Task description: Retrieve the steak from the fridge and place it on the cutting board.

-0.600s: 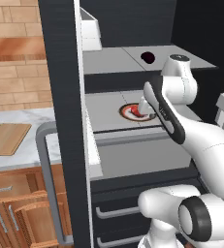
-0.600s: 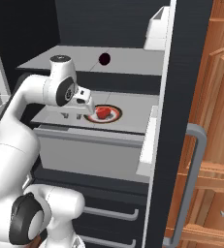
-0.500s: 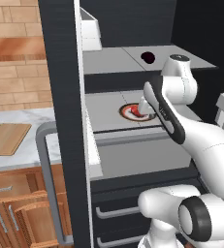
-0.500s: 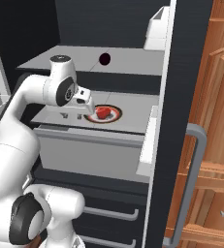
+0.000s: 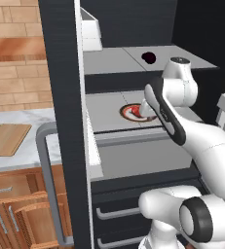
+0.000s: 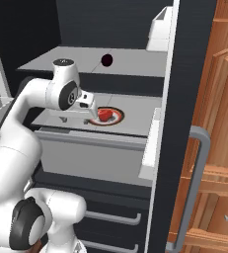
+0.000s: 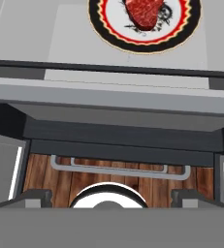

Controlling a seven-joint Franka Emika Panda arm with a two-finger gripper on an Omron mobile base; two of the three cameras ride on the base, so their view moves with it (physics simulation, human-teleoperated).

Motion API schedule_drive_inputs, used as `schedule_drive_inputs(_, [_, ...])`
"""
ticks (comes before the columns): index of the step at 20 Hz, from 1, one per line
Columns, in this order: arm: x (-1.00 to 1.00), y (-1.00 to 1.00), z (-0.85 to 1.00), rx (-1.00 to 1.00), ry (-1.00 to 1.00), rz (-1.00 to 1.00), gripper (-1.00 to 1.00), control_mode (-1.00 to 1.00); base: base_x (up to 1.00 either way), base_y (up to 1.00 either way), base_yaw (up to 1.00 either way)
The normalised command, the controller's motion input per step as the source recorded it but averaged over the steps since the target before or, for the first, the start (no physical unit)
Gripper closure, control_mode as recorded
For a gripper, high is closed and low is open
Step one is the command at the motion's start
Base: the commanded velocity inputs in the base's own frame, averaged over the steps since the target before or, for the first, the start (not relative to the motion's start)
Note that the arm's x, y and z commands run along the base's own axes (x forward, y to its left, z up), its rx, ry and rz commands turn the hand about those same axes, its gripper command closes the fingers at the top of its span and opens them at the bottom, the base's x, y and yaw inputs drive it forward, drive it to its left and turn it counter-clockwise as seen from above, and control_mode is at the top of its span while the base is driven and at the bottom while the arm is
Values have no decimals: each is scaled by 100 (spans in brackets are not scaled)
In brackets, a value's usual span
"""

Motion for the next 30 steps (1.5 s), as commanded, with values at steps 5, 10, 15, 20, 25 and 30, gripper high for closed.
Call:
schedule_drive_inputs(5, [5,-1,-5,-1,-1,0,-100,-100,0,0,0])
schedule_drive_inputs(10, [17,-4,-8,-2,-1,0,-100,-100,0,0,0])
schedule_drive_inputs(15, [33,-10,-12,-5,0,0,-100,-100,0,0,0])
schedule_drive_inputs(20, [40,-19,-27,-9,-1,0,-100,-100,0,0,0])
schedule_drive_inputs(25, [36,-4,-17,-2,-1,0,-100,-100,0,0,0])
schedule_drive_inputs(30, [23,0,-7,0,-1,0,-100,-100,0,0,0])
